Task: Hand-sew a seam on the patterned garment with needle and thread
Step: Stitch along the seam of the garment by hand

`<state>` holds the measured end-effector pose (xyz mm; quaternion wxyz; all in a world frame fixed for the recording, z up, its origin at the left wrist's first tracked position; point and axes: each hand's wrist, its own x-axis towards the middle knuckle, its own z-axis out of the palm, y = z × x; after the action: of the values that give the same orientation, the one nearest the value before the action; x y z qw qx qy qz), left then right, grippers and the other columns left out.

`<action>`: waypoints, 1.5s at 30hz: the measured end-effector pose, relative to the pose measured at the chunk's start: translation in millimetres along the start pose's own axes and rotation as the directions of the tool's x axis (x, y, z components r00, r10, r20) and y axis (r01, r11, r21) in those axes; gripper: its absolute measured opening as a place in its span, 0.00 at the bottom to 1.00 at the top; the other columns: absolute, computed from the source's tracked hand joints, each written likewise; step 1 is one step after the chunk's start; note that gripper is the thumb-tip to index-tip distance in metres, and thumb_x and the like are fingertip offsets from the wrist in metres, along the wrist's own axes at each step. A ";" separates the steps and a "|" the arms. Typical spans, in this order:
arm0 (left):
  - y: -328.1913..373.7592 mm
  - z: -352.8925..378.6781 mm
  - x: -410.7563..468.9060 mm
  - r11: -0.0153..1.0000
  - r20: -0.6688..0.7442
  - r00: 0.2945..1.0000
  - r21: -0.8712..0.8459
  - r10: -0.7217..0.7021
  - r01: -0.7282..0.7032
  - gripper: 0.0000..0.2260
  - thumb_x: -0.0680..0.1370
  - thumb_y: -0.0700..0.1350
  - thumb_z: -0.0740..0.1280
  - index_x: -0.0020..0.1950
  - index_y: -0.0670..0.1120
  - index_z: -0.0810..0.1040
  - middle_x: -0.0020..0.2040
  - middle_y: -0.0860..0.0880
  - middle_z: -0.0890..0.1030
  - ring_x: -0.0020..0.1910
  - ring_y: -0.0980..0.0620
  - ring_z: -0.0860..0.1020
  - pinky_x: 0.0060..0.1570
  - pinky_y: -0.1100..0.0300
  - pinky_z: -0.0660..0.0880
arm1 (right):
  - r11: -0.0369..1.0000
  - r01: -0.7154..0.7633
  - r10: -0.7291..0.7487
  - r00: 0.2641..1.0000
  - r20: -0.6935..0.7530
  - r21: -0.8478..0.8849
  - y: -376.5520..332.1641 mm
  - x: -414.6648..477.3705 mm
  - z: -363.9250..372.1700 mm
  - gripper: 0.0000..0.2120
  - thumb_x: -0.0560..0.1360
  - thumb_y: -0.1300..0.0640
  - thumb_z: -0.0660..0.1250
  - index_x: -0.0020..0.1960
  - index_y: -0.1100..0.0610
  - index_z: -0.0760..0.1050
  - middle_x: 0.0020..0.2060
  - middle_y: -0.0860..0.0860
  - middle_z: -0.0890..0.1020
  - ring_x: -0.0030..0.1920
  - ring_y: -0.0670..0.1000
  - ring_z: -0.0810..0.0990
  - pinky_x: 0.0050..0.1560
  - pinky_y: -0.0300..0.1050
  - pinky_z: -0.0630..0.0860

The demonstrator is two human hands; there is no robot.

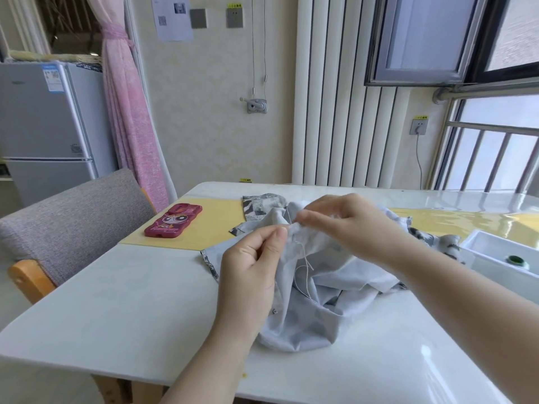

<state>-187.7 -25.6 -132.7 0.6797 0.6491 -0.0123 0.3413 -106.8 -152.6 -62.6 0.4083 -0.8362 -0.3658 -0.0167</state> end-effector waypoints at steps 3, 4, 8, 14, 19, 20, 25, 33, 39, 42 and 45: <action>4.2 1.8 -1.0 0.999 0.059 0.998 0.035 0.038 -0.041 0.09 0.75 0.57 0.66 0.49 0.55 0.83 0.41 0.47 0.75 0.41 0.51 0.69 0.43 0.54 0.67 | 0.976 -0.093 0.065 0.987 0.146 0.195 -4.7 5.1 -4.6 0.08 0.71 0.49 0.71 0.42 0.53 0.84 0.42 0.54 0.85 0.44 0.51 0.80 0.52 0.46 0.74; 4.4 1.4 -0.5 0.998 0.057 0.998 0.050 0.038 -0.041 0.09 0.75 0.56 0.65 0.49 0.56 0.83 0.41 0.47 0.75 0.41 0.51 0.70 0.43 0.55 0.68 | 0.966 -0.101 0.062 0.984 0.164 0.238 -5.4 6.9 -6.0 0.06 0.71 0.52 0.72 0.41 0.54 0.84 0.40 0.54 0.85 0.44 0.50 0.81 0.53 0.47 0.74; 1.5 -1.8 1.2 0.997 0.088 0.996 0.065 0.030 -0.035 0.14 0.73 0.60 0.66 0.49 0.53 0.83 0.40 0.44 0.76 0.41 0.50 0.71 0.43 0.54 0.70 | 0.822 -0.213 0.144 0.975 0.169 0.529 -12.1 13.9 -2.3 0.06 0.76 0.62 0.65 0.41 0.59 0.78 0.34 0.52 0.80 0.29 0.47 0.73 0.30 0.36 0.72; -1.9 -5.4 6.3 0.997 0.130 0.991 0.071 -0.024 0.015 0.14 0.73 0.58 0.66 0.50 0.52 0.83 0.44 0.34 0.81 0.43 0.47 0.77 0.52 0.45 0.75 | 0.350 -0.110 0.301 0.954 0.000 0.930 -4.6 32.1 -12.4 0.09 0.82 0.62 0.52 0.44 0.59 0.66 0.41 0.57 0.81 0.39 0.56 0.84 0.44 0.51 0.82; 0.9 -9.0 9.7 0.996 0.123 0.991 0.081 -0.046 0.036 0.14 0.74 0.56 0.66 0.51 0.50 0.83 0.48 0.37 0.83 0.52 0.40 0.80 0.60 0.38 0.72 | 0.859 0.205 -0.321 0.929 -0.184 -0.469 42.2 39.7 -16.6 0.07 0.81 0.62 0.52 0.49 0.58 0.68 0.33 0.47 0.80 0.42 0.46 0.75 0.71 0.54 0.57; 2.5 -9.1 10.3 0.996 0.125 0.991 0.076 -0.052 0.043 0.14 0.74 0.57 0.66 0.50 0.50 0.83 0.49 0.35 0.81 0.50 0.41 0.80 0.60 0.38 0.72 | 0.808 0.203 -0.345 0.924 -0.165 -0.553 50.9 41.7 -17.9 0.07 0.81 0.62 0.52 0.50 0.59 0.69 0.33 0.49 0.79 0.45 0.49 0.74 0.72 0.58 0.48; 5.9 -7.6 11.7 0.997 0.135 0.989 0.062 -0.062 0.054 0.13 0.75 0.56 0.65 0.49 0.49 0.83 0.50 0.33 0.79 0.48 0.45 0.78 0.60 0.39 0.71 | 0.799 0.043 -0.304 0.889 -0.342 -0.600 84.6 54.2 -32.1 0.07 0.80 0.63 0.54 0.51 0.61 0.71 0.36 0.56 0.79 0.45 0.60 0.75 0.68 0.54 0.55; 6.0 -6.9 11.5 0.996 0.112 0.992 0.069 -0.062 0.055 0.13 0.74 0.56 0.65 0.49 0.50 0.83 0.50 0.34 0.80 0.50 0.40 0.79 0.61 0.37 0.71 | 0.971 0.078 -0.160 0.917 -0.366 -0.228 56.7 43.1 -26.4 0.09 0.82 0.59 0.53 0.51 0.61 0.69 0.35 0.54 0.79 0.36 0.55 0.75 0.40 0.39 0.67; 2.9 -7.5 12.2 0.997 0.120 0.991 0.067 -0.055 0.047 0.14 0.73 0.57 0.67 0.49 0.50 0.83 0.46 0.38 0.83 0.45 0.45 0.78 0.56 0.43 0.74 | 0.950 0.311 -0.312 0.949 -0.037 -0.023 -1.1 10.7 -1.6 0.06 0.81 0.58 0.56 0.46 0.54 0.67 0.34 0.49 0.80 0.34 0.46 0.75 0.38 0.38 0.71; 4.5 -11.0 10.3 0.994 0.163 0.986 0.107 -0.021 0.003 0.15 0.73 0.60 0.66 0.51 0.53 0.83 0.43 0.39 0.81 0.43 0.46 0.74 0.49 0.44 0.75 | 0.924 0.361 -0.364 0.931 -0.001 -0.124 -1.5 3.8 2.3 0.06 0.81 0.59 0.55 0.46 0.53 0.66 0.26 0.45 0.72 0.29 0.45 0.67 0.31 0.34 0.65; 8.7 -15.8 7.4 0.973 0.180 0.983 0.223 0.024 -0.065 0.07 0.75 0.56 0.68 0.47 0.56 0.84 0.41 0.40 0.82 0.40 0.51 0.76 0.44 0.53 0.75 | 0.921 0.358 -0.364 0.931 -0.018 -0.153 4.3 2.8 1.0 0.05 0.81 0.60 0.55 0.47 0.54 0.65 0.23 0.39 0.72 0.27 0.44 0.67 0.30 0.33 0.64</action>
<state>-193.0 -8.8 -124.1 0.5890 0.7501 -0.0476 0.2969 -102.4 -151.9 -65.3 0.3439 -0.7816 -0.5019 -0.1376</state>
